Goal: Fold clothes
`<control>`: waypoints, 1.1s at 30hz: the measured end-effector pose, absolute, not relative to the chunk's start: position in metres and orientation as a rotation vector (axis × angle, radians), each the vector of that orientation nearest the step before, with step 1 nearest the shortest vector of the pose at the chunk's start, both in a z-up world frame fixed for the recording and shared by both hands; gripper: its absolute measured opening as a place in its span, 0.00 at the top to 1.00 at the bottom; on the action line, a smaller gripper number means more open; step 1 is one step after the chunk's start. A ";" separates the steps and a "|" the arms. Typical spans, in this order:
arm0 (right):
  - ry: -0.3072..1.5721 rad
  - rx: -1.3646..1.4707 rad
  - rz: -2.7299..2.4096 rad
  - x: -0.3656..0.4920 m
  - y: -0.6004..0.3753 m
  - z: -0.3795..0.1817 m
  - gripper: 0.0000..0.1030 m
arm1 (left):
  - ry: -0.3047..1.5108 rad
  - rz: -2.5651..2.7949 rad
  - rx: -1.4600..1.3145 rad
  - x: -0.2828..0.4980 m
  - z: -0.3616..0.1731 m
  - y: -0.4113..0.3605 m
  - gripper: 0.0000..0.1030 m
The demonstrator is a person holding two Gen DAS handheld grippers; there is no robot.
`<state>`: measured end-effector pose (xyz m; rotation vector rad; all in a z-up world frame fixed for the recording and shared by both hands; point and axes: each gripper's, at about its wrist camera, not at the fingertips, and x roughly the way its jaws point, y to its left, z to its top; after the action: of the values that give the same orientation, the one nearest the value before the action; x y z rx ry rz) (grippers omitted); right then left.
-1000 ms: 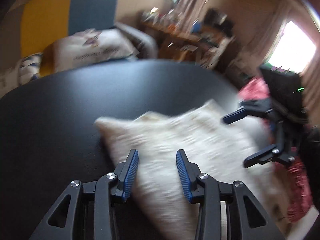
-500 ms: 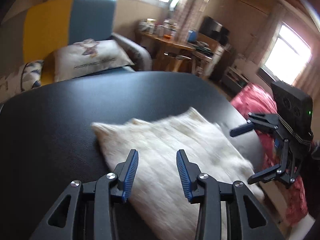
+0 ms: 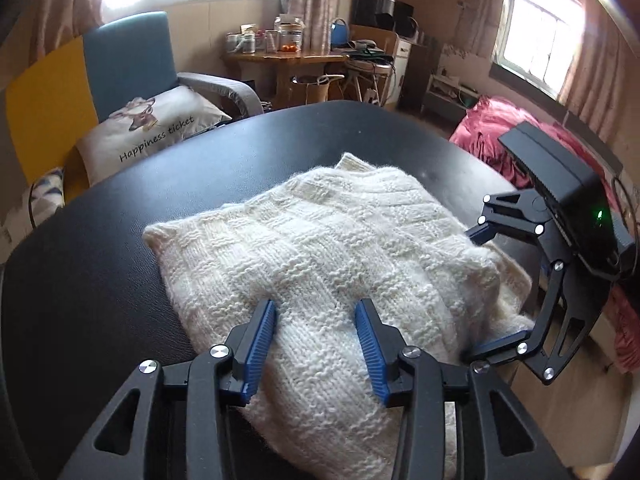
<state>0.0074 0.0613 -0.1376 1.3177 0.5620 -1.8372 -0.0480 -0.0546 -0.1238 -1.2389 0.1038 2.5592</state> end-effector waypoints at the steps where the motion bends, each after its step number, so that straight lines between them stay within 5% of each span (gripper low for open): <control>1: 0.553 1.320 -1.842 0.007 0.059 -0.139 0.00 | 0.120 2.558 -1.245 -0.049 -0.124 -0.057 0.58; 10: 0.490 1.326 -1.877 0.013 0.030 -0.134 0.00 | 0.106 2.591 -1.286 -0.048 -0.113 -0.093 0.56; 19: 0.560 1.096 -2.207 0.033 0.086 -0.073 0.00 | 0.066 2.619 -1.115 0.009 -0.101 -0.085 0.56; 26: 0.650 1.251 -2.128 0.036 0.059 -0.137 0.00 | 0.246 2.553 -1.131 0.021 -0.133 -0.040 0.56; 33: 0.517 1.291 -2.195 0.034 0.093 -0.136 0.00 | 0.002 2.521 -1.057 0.033 -0.118 -0.062 0.56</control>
<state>0.0338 0.0929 -0.1363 1.2908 0.5169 -2.1953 0.0330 -0.0620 -0.1175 -1.0573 0.0021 2.5215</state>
